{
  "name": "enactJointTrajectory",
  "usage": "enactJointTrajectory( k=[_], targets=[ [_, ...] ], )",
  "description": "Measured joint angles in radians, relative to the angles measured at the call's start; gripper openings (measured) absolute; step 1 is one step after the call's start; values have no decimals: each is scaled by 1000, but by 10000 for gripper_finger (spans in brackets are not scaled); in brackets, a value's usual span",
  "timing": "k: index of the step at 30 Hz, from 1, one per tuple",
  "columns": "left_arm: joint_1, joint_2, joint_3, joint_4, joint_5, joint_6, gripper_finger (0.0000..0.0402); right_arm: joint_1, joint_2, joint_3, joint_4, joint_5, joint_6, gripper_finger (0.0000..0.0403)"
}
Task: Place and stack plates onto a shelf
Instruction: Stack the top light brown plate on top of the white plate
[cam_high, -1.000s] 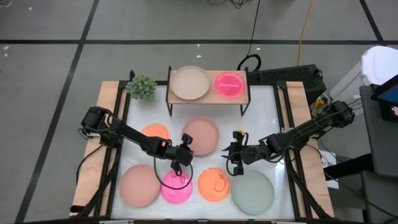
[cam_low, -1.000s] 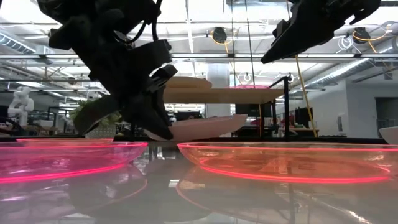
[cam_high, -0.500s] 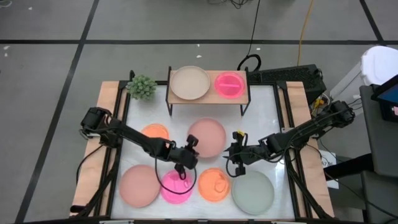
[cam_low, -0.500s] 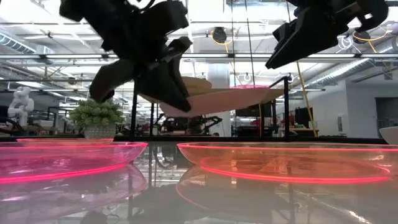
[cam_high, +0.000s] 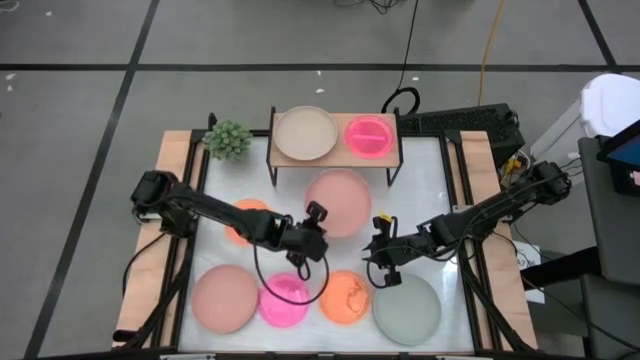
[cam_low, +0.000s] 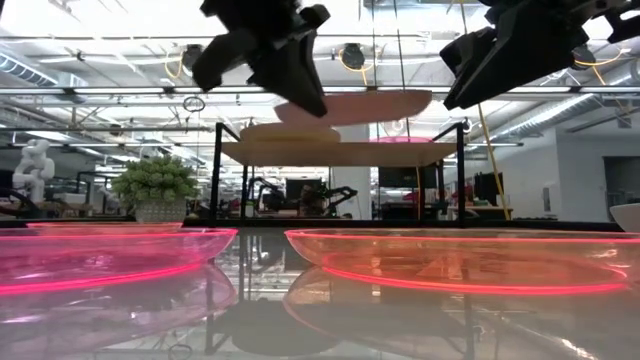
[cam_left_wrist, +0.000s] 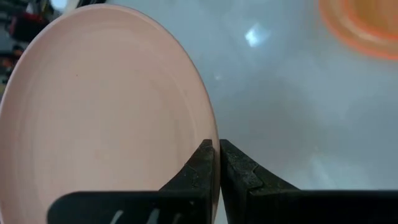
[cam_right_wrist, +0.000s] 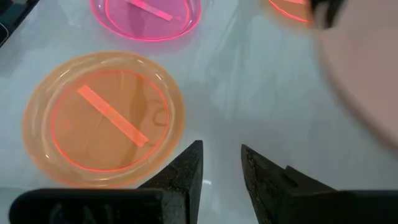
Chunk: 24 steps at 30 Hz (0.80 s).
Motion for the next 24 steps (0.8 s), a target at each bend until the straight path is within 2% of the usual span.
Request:
enactJointTrajectory(
  k=[8, 16, 24],
  targets=[
    [71, 0, 113, -171, -30, -17, 11, 0, 0, 0, 0, 0, -18, 93],
    [126, -21, 131, -246, -102, -10, 15, 0, 0, 0, -2, 1, -23, 93],
    [201, -140, 132, -260, -119, 3, 18, -2, 0, 0, 10, 5, -25, 93]
  ],
)
